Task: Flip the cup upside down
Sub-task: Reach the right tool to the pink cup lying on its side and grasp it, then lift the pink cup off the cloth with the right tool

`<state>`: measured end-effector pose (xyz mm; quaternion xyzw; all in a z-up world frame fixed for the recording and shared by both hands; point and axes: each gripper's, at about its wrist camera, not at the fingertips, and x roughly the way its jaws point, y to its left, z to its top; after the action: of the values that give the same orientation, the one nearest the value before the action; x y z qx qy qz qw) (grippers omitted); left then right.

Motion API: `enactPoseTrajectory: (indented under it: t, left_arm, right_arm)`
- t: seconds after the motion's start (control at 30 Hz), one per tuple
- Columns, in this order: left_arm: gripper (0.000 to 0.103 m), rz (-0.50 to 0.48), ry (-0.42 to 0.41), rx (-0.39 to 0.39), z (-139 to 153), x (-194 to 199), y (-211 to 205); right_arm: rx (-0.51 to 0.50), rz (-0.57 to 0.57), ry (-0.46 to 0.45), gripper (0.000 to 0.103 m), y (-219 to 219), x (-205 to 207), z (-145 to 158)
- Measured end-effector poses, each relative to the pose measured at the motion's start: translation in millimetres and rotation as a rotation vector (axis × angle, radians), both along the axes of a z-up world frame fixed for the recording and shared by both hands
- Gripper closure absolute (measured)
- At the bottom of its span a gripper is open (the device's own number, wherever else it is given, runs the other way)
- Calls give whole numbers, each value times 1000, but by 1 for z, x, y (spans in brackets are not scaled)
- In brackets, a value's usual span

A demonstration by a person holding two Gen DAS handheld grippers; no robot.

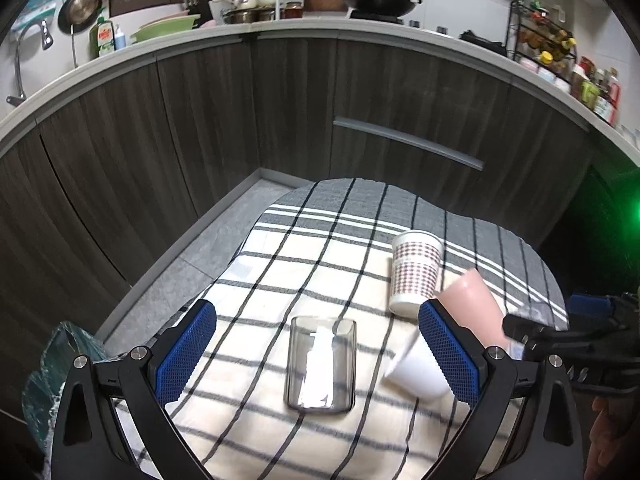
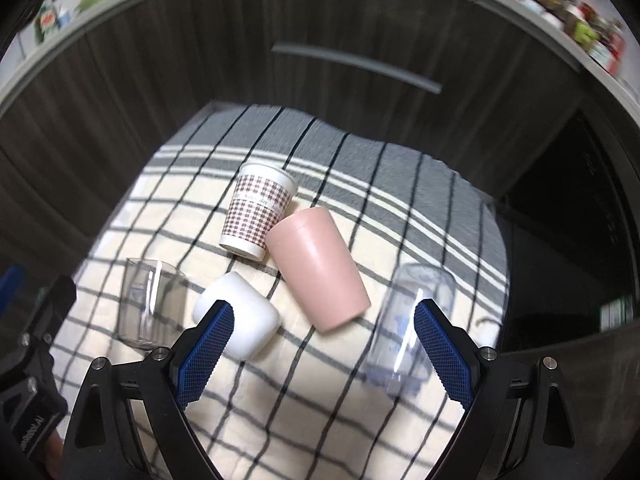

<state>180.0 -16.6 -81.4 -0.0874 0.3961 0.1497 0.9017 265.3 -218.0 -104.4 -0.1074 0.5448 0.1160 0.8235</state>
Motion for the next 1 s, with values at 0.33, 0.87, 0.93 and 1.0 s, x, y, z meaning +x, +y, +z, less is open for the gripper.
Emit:
enactPoseTrajectory:
  t: [0.33,0.87,0.93,1.0]
  left_arm:
    - [0,50,55,-23,-30,45,0]
    - [0,52,111,-29,-60,63,2]
    - [0,47,107,-23,-59,62,0]
    - [0,42,102,-21,-57,61,-1]
  right_arm:
    - [-110,125,187,12,22,60,-59]
    - [-101,133,351,27,23,92,-126]
    - [-82,131,346,28,20,91,-125]
    - [-79,128,336,28,19,90,-124]
